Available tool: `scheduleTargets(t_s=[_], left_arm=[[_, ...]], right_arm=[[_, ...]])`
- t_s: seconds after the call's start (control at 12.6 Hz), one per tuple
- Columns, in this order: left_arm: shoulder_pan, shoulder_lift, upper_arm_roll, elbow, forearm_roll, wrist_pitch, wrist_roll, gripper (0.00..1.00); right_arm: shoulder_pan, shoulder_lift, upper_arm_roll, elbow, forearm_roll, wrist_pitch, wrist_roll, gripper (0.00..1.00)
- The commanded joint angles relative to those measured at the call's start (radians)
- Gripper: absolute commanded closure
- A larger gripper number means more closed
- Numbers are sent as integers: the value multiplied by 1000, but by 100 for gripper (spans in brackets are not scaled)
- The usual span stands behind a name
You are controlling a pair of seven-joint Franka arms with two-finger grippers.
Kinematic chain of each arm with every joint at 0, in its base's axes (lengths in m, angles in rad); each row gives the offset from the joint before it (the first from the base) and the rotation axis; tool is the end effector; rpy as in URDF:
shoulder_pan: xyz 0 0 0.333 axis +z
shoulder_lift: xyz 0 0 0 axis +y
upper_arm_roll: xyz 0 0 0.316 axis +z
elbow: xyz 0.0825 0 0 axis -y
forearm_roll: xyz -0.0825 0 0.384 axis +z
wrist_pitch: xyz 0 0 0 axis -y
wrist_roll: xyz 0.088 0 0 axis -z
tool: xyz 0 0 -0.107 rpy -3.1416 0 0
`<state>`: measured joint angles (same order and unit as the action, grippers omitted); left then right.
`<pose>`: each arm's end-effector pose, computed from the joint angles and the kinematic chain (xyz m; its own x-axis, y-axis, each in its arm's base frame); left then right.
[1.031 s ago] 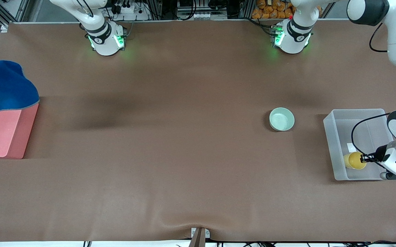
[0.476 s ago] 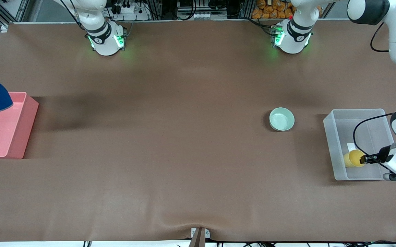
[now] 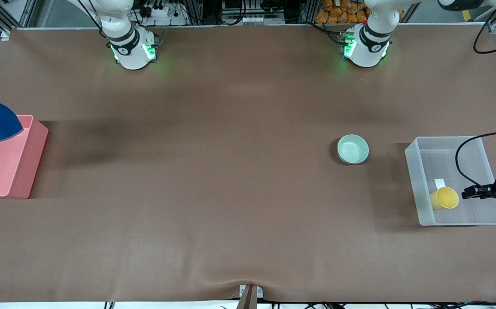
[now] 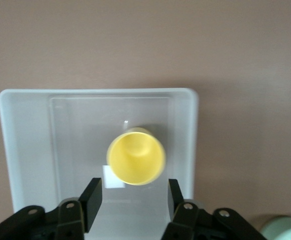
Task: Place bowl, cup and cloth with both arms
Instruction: 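Move the left gripper to the green bowl while the right gripper carries the cloth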
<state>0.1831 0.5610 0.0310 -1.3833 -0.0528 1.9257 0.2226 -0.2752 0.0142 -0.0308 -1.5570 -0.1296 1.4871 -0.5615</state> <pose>0.6970 0.1435 0.3849 0.9999 0.0055 -0.0109 0.0059 -0.9993 0.0360 0.5198 -0.1795 0.6171 0.9605 0.2406 -0.1395 0.2514 -0.9657 0.0654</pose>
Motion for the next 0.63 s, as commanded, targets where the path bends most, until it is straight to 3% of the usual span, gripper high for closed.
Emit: scheduleTargets(t_s=[0.0, 0.08, 0.16, 0.32, 0.56], left_arm=[[-66, -55, -28, -37, 22, -109, -150, 37], [-88, -76, -39, -49, 22, -131, -179, 37], [-103, -104, -57, -98, 21, -129, -192, 24], [-109, -160, -92, -198, 22, -113, -227, 20], [-108, -316, -141, -518, 24, 127, -267, 20]], right_arm=[[-45, 15, 12, 2, -13, 18, -41, 100], [-53, 18, 12, 3, -13, 31, -41, 100], [-55, 23, 12, 3, -13, 38, -47, 100], [-62, 24, 12, 3, -13, 39, -86, 100], [-70, 35, 14, 3, -10, 38, -175, 100]])
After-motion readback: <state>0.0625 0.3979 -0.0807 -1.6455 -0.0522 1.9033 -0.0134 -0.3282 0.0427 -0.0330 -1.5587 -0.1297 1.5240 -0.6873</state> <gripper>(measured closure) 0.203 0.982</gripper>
